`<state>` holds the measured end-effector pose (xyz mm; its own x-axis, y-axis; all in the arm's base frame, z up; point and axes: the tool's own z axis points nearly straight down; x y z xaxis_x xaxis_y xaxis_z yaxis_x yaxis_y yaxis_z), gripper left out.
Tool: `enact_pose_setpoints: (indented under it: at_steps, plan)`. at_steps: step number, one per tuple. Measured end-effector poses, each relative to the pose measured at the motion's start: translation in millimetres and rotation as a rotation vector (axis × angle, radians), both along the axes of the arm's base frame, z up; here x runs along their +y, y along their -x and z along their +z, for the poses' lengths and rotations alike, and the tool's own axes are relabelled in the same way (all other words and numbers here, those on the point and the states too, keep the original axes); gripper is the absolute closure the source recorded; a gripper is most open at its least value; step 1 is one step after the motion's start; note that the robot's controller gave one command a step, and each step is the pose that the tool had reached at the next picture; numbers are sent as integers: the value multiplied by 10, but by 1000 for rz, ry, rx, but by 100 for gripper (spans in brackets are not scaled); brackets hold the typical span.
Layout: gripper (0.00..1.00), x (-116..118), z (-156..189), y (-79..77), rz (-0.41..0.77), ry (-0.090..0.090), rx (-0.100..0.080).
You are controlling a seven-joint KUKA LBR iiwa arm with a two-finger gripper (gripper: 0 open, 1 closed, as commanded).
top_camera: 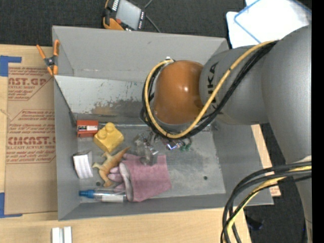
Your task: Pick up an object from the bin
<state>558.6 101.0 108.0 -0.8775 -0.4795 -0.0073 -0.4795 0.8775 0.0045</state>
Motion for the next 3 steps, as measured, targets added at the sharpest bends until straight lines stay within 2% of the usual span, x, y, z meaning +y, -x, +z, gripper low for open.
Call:
enact_pose_setpoints:
  at_steps: [1, 2, 3]
  plan:
    - [100, -80, 290, 22, 0, 0, -6]
    - [100, 36, 351, 7, -34, -1, 0]
    - [100, 83, 179, 51, 23, -1, -5]
